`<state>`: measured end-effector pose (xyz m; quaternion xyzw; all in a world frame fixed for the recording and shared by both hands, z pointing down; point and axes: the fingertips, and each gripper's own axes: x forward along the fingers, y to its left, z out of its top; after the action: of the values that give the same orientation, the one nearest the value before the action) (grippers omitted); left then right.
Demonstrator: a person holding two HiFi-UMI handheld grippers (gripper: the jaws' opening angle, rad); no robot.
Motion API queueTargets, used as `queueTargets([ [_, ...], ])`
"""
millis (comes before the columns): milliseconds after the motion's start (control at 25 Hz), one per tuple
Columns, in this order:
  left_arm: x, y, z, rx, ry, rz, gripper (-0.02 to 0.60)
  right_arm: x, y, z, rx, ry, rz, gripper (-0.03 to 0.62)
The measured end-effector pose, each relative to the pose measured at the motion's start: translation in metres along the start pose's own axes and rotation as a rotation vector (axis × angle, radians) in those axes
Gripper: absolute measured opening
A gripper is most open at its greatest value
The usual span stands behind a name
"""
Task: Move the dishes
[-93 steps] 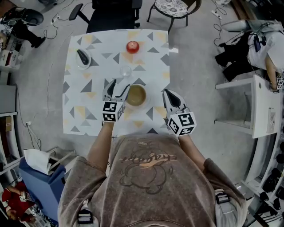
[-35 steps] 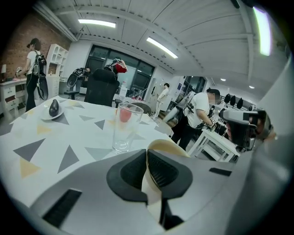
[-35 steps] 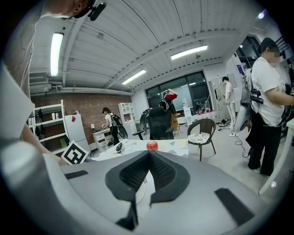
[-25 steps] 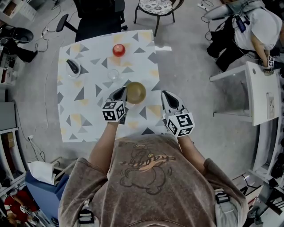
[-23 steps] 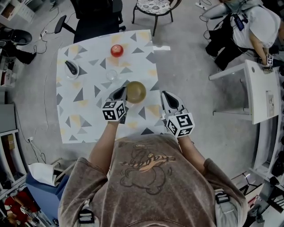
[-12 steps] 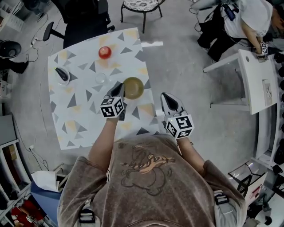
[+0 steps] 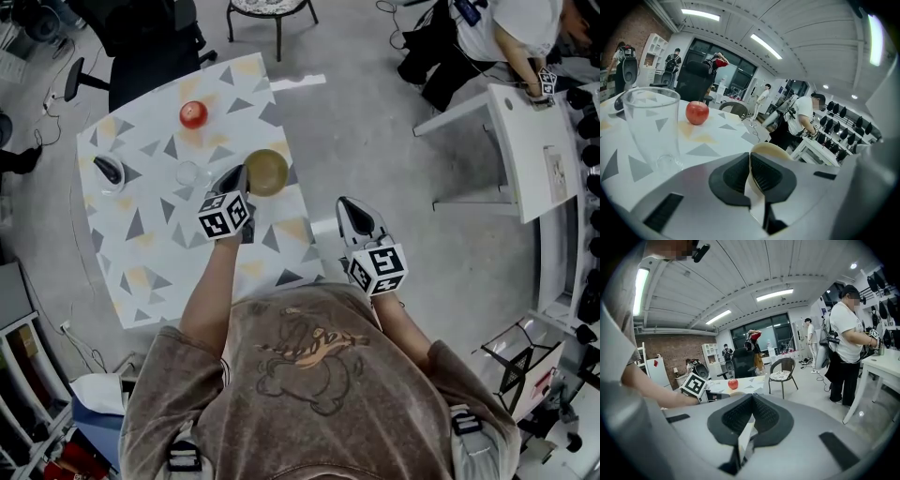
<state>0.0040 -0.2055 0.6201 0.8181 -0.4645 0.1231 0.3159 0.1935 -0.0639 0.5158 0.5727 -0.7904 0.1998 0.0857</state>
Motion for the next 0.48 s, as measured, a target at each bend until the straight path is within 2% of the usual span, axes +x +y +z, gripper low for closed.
queueTargets([
  [480,0.023,0.011,-0.008,-0.042,0.046,0.043,0.028,0.004,-0.009,-0.009,0.011,0.032,0.006,0.0],
])
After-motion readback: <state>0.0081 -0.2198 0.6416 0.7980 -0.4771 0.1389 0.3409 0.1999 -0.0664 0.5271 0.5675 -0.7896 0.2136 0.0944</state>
